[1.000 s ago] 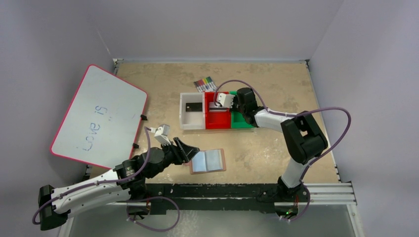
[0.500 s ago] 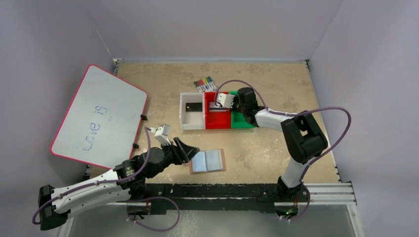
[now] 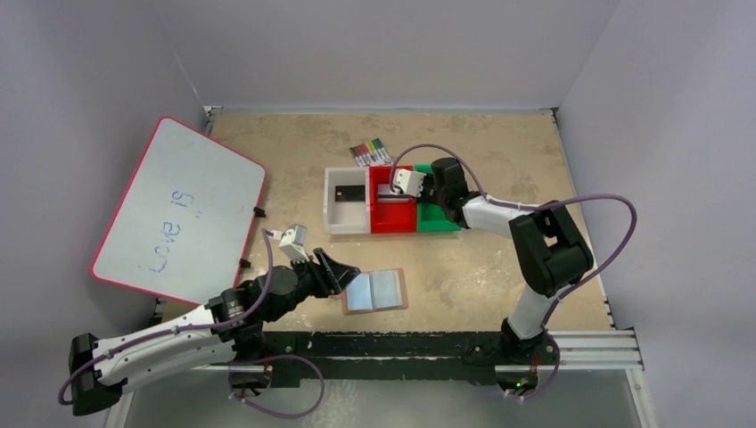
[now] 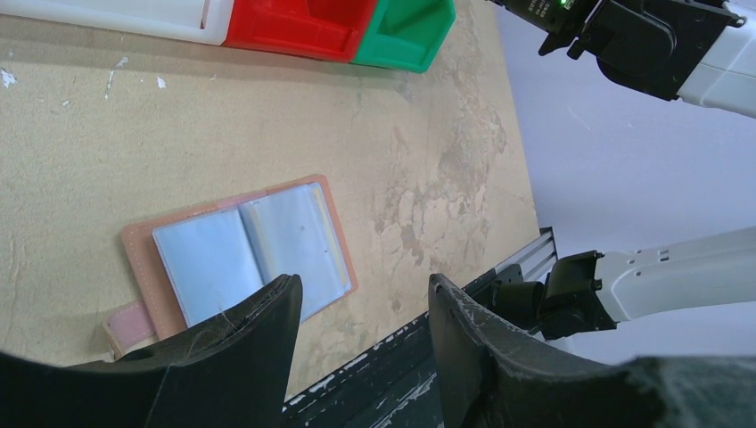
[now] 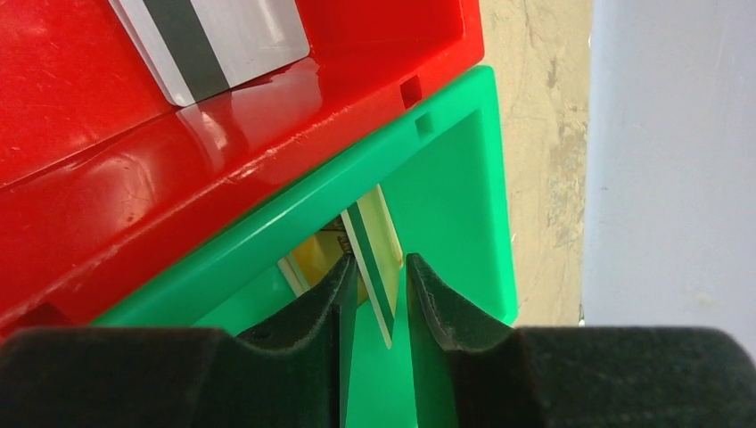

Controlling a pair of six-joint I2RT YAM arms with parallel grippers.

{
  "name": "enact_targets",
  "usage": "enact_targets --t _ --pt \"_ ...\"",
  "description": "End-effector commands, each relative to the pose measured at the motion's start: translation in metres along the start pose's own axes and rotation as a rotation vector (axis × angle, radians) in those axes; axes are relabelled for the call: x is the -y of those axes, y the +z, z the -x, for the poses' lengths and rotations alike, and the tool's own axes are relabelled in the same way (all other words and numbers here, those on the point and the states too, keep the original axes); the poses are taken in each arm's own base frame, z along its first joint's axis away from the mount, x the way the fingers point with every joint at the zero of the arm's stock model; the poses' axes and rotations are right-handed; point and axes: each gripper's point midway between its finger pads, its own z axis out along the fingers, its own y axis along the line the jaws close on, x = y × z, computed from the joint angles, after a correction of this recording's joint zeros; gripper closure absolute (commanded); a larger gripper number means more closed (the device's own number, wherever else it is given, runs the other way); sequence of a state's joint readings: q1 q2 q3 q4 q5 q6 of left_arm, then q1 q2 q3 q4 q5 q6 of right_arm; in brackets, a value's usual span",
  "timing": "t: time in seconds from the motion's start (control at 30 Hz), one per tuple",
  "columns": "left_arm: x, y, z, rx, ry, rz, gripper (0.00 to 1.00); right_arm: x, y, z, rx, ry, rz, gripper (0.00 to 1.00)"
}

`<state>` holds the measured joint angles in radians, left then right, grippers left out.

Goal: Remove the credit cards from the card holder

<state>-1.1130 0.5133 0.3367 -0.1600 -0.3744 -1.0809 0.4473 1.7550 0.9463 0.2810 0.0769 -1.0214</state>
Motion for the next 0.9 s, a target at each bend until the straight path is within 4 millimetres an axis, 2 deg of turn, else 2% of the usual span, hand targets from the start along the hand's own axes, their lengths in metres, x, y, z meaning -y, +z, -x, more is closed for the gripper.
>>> enact_targets --t 0.0,0.2,0.5,0.87 --pt "0.021 -0.003 0.015 0.035 -0.021 -0.042 0.47 0.016 -0.011 0.008 0.046 0.043 -0.032 0.70" --pt "0.021 -0.002 0.014 0.028 -0.025 -0.040 0.46 0.015 -0.008 0.004 0.038 0.059 -0.026 0.70" --pt "0.019 -0.003 0.013 0.025 -0.028 -0.035 0.47 0.004 -0.007 0.006 0.055 0.073 0.031 0.68" --pt "0.020 -0.002 0.012 0.023 -0.030 -0.037 0.47 0.011 -0.011 0.006 0.067 0.100 0.015 0.64"
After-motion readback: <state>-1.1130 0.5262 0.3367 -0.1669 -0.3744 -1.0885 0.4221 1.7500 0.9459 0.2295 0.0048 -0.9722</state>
